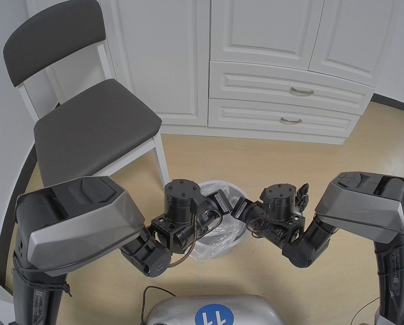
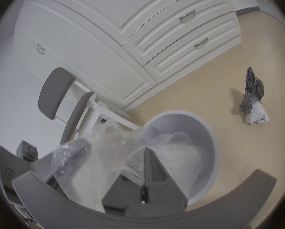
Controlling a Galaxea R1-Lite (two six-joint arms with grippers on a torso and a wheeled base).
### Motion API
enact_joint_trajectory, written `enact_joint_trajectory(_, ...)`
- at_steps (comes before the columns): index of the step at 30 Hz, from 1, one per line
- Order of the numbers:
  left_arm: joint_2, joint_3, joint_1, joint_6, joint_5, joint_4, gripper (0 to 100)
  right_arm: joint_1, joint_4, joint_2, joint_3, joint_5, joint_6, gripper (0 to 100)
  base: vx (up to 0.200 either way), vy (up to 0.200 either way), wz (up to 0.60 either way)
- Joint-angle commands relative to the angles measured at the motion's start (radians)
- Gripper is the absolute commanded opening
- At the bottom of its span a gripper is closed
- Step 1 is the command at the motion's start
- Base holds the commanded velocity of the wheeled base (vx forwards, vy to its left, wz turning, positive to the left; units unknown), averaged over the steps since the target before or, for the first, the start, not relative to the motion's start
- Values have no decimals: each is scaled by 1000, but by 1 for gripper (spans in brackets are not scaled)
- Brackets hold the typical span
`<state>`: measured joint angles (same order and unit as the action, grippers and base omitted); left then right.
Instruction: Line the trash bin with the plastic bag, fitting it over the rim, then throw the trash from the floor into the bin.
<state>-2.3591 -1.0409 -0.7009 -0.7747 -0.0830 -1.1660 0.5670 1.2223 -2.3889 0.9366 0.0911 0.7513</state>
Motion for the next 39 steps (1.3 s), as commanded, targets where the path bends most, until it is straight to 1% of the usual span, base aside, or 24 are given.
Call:
enact_joint_trajectory(1,-28,-67,24,-23,-32,54,0,-42,2,-55,47,3,14,0,0,0,0)
enact_joint_trajectory(4,-32,-103,47,-55,-37,106,0,-68,0,-69,73,24,20,0,0,0,0)
enact_joint_trajectory(9,-32,-143,83,-81,-49,154,0,-104,0,-73,88,27,20,0,0,0,0)
enact_joint_trajectory(17,-34,-153,109,-89,-49,158,0,-151,-3,-107,117,27,19,0,0,0,0)
enact_joint_trajectory(18,-34,-156,112,-89,-49,160,0,-171,-6,-118,125,27,19,0,0,0,0)
enact_joint_trajectory(24,-57,-165,126,-87,-55,160,0,-226,-14,-147,153,26,13,0,0,0,0)
enact_joint_trajectory(27,-71,-165,126,-60,-75,161,0,-240,-15,-156,159,24,7,0,0,0,0)
enact_joint_trajectory(31,-71,-150,130,11,-80,161,0,-253,-18,-164,169,22,3,0,0,0,0)
enact_joint_trajectory(32,-71,-148,130,15,-80,161,0,-254,-18,-164,169,22,3,0,0,0,0)
enact_joint_trajectory(33,-65,-133,136,46,-80,161,0,-259,-21,-162,171,22,3,0,0,0,0)
enact_joint_trajectory(39,-34,-93,167,158,-80,164,0,-268,-34,-162,169,21,-32,0,0,0,0)
